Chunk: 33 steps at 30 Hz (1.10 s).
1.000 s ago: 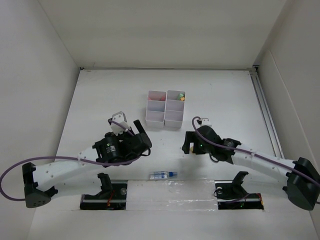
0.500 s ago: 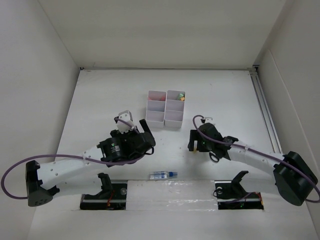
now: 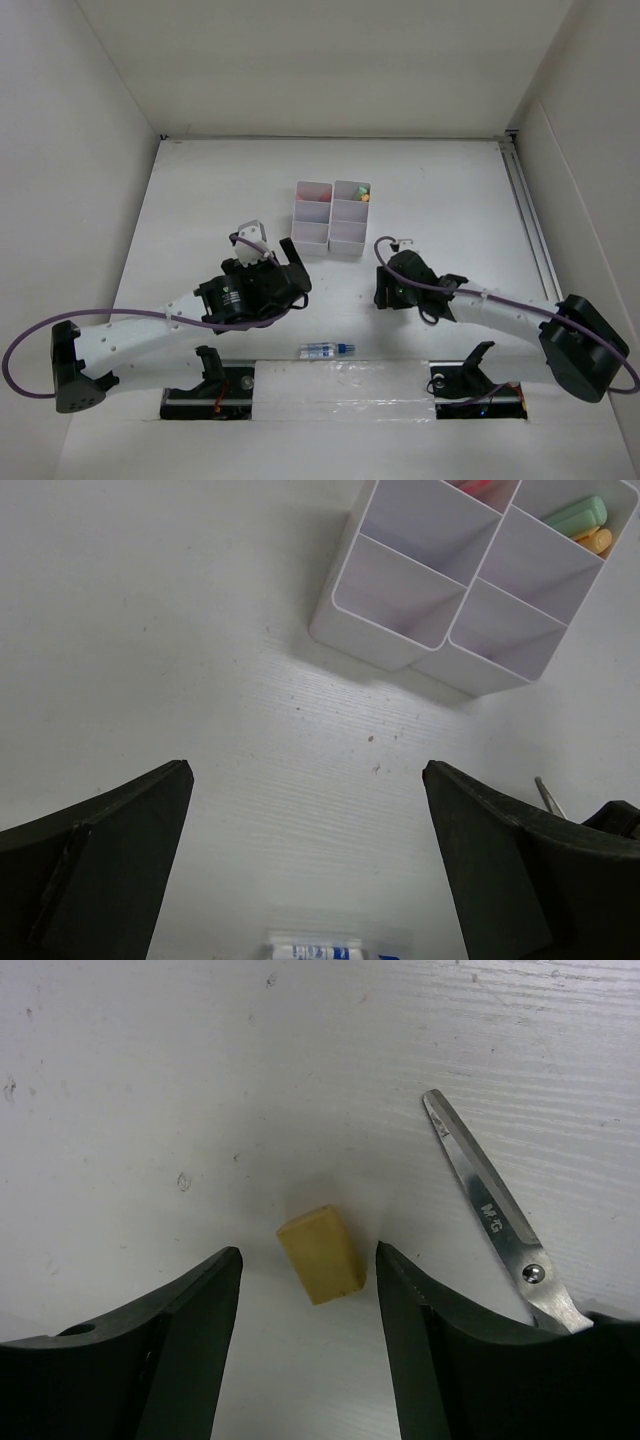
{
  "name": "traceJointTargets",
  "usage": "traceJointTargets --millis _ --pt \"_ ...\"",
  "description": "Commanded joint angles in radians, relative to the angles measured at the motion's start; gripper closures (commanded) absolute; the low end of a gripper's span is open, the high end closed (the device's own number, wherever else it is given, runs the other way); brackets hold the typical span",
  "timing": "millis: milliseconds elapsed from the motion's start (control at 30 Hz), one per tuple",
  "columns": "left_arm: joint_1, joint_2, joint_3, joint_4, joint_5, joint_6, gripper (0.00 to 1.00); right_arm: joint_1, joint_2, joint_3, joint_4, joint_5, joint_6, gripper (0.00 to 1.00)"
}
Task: Sort the stationery into containers
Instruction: Pick up the stationery from the center of the board.
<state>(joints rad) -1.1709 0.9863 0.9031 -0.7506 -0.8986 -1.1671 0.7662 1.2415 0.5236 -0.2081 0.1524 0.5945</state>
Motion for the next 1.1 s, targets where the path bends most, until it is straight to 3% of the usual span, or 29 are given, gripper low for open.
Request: traceJointTargets --millis 0,200,333,367,500,633,767,900,1033,1067 --pt "0.001 -0.011 -0.009 0.0 -0.048 0.003 0.0 0.013 0.013 0.01 0.019 0.025 0.013 0.38" --pt "0.001 -0.021 -0.009 0.0 -0.048 0.012 0.0 0.047 0.093 0.019 0.0 0.054 0.033 0.39" --pt "0.001 -0.021 -0.009 -0.009 -0.048 0.012 0.0 0.068 0.117 0.041 -0.011 0.079 0.057 0.6" --pt "0.001 -0.031 -0.009 -0.009 -0.048 0.012 0.0 0.068 0.118 0.041 -0.011 0.079 0.057 0.61" --pt "0.001 -0.04 -0.009 -0.018 -0.048 0.003 0.0 0.099 0.139 0.041 -0.033 0.09 0.091 0.61" --pt "0.001 -0.051 -0.009 -0.018 -0.048 0.003 0.0 0.122 0.148 0.041 -0.053 0.099 0.113 0.47" --pt "0.001 -0.051 -0.009 -0.018 -0.048 0.012 0.0 0.16 0.148 0.041 -0.062 0.099 0.139 0.46" --pt "0.001 -0.06 -0.009 -0.018 -0.048 0.012 0.0 0.17 0.148 0.041 -0.091 0.119 0.165 0.52" --pt "0.001 -0.071 -0.009 -0.018 -0.048 0.021 0.0 0.179 0.139 0.032 -0.1 0.119 0.188 0.76" --pt "0.001 -0.071 -0.009 -0.009 -0.048 0.021 0.0 0.179 0.139 0.032 -0.109 0.119 0.188 0.76"
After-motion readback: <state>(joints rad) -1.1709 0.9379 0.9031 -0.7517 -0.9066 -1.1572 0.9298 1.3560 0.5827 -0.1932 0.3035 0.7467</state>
